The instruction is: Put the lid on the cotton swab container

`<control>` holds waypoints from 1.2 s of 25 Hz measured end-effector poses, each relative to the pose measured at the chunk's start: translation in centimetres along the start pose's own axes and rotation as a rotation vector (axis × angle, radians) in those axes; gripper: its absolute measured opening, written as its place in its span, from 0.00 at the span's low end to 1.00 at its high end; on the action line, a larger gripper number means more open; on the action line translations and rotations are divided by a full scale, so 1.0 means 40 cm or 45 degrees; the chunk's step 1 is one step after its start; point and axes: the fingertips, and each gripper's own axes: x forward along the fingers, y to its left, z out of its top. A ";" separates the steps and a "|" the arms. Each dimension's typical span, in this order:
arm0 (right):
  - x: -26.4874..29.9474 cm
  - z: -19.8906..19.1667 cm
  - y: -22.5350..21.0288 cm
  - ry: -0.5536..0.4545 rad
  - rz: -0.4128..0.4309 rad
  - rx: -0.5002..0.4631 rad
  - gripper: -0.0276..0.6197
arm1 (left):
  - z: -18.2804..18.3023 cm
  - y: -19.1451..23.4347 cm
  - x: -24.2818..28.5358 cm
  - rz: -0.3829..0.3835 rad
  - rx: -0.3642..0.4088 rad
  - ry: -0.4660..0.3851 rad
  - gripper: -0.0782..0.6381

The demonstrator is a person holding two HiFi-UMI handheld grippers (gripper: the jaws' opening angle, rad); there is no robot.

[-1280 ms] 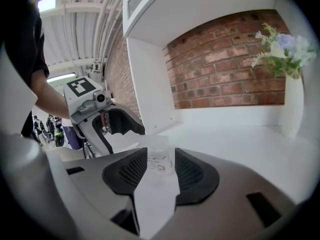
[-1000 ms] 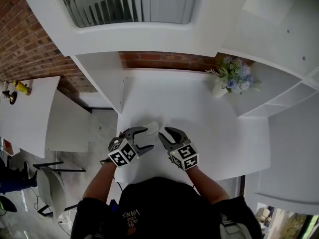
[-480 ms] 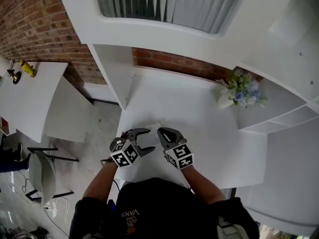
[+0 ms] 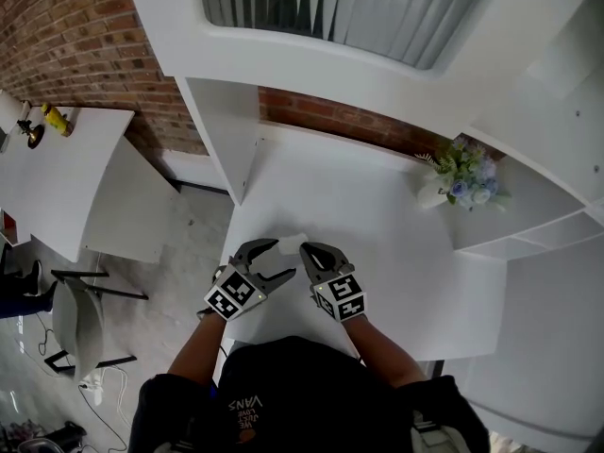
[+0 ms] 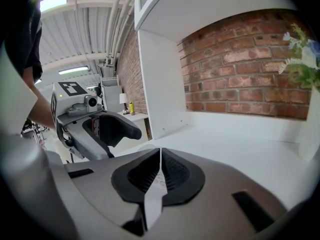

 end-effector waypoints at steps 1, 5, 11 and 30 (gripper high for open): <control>0.000 -0.001 0.000 -0.001 -0.001 0.001 0.06 | 0.006 0.011 -0.006 0.039 -0.040 -0.032 0.52; 0.001 0.000 0.000 -0.008 0.002 0.008 0.05 | 0.015 0.057 -0.019 0.167 -0.183 -0.119 0.51; -0.001 -0.002 0.000 -0.016 0.009 0.018 0.05 | 0.002 0.086 -0.013 0.256 -0.280 -0.133 0.46; -0.001 0.005 0.004 -0.034 0.001 -0.018 0.04 | -0.033 0.090 0.013 0.300 -0.293 -0.059 0.26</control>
